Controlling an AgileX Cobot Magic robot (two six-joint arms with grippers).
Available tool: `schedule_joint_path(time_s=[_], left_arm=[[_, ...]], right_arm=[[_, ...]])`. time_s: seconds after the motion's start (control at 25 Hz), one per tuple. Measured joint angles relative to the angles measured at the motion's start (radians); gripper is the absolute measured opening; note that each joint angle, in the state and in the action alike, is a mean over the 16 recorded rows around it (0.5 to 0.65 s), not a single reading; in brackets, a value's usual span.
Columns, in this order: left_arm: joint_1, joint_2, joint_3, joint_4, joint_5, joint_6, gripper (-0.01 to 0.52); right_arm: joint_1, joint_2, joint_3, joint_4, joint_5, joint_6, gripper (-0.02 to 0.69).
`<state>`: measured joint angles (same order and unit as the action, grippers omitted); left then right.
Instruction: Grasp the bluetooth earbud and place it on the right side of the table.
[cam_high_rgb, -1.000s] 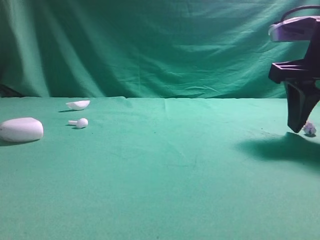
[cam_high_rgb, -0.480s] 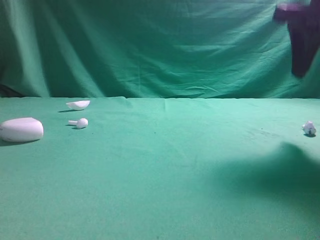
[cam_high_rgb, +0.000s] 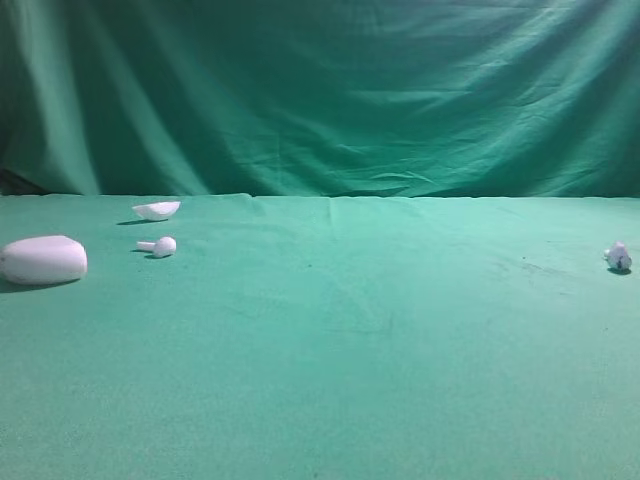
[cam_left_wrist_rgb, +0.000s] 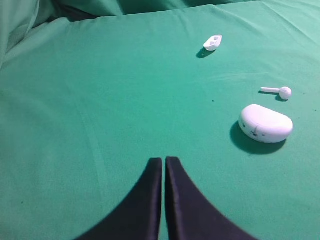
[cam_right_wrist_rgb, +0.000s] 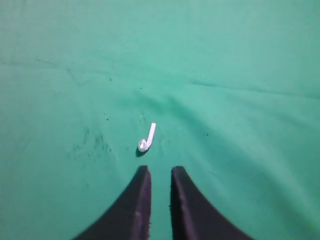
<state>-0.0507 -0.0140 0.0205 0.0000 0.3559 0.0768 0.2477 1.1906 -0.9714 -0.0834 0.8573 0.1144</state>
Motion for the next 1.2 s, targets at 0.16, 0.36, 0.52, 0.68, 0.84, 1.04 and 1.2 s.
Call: schedule_joint_path(time_s=[0.16,0.36,0.52,0.68,0.84,1.04,1.2], left_arm=[[0.0,0.0,0.0,0.0,0.0,0.0,0.0],[0.0,0.0,0.0,0.0,0.0,0.0,0.0],[0.0,0.0,0.0,0.0,0.0,0.0,0.0],[0.0,0.0,0.0,0.0,0.0,0.0,0.0],[0.0,0.0,0.0,0.0,0.0,0.0,0.0],[0.0,0.0,0.0,0.0,0.0,0.0,0.0],[0.0,0.0,0.0,0.0,0.0,0.0,0.0]], right_arm=[[0.0,-0.192,0.032,0.011,0.059,-0.013,0.071],[0.0,-0.438,0.099,0.033,0.087,-0.037,0.003],[0.0,-0.635,0.172,0.052,0.069,-0.061,0.0],[0.0,-0.813,0.24,0.078,0.039,-0.08,0.0],[0.0,-0.955,0.29,0.109,0.009,-0.09,0.0],[0.0,-1.065,0.325,0.138,-0.014,-0.096,0.0],[0.0,-1.106,0.338,0.135,-0.025,-0.105,0.0]])
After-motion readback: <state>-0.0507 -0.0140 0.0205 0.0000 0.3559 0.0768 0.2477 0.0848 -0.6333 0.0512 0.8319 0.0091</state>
